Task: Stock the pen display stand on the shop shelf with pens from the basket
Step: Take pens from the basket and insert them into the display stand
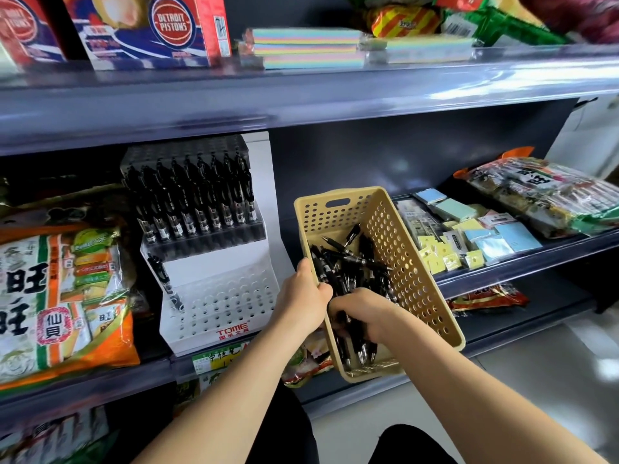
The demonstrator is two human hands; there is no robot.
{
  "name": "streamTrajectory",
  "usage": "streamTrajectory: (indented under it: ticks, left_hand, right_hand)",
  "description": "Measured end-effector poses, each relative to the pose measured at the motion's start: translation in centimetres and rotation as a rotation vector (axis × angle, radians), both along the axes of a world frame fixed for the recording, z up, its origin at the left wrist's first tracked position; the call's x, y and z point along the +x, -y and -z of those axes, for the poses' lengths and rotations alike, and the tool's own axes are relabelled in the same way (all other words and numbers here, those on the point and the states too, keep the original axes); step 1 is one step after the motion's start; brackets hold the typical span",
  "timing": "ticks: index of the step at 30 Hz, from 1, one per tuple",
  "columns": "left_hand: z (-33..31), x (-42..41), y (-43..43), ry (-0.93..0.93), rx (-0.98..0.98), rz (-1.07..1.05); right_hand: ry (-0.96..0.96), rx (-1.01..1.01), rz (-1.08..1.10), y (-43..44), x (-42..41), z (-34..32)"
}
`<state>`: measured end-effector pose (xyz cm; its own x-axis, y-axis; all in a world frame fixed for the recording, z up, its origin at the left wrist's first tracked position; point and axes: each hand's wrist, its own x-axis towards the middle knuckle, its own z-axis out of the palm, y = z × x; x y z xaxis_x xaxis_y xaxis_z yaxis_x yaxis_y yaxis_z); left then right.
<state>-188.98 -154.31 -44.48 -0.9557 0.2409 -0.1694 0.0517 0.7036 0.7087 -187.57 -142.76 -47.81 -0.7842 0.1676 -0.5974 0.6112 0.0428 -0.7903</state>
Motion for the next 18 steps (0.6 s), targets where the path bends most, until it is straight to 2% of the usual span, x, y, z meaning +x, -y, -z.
streamTrajectory:
  ticks: [4,9,13,18]
  left_hand:
    - [-0.4,-0.3,0.0,0.026,0.034,0.004]
    - [-0.9,-1.4,-0.1,0.090,0.168,-0.004]
    - [-1.4,-2.4,-0.3,0.190,0.308,-0.037]
    - [-1.0,-5.9,-1.4,0.215,0.395,-0.128]
  right_hand:
    - [-0.085,-0.009,0.008,-1.3,0.1,-1.9]
    - [-0.246,-0.081,0.130,-3.6,0.3,-3.9]
    - [-0.354,-0.219,0.248,-5.0,0.6,-5.7]
    - [-0.476,-0.389,0.303,-6.8,0.7,-8.3]
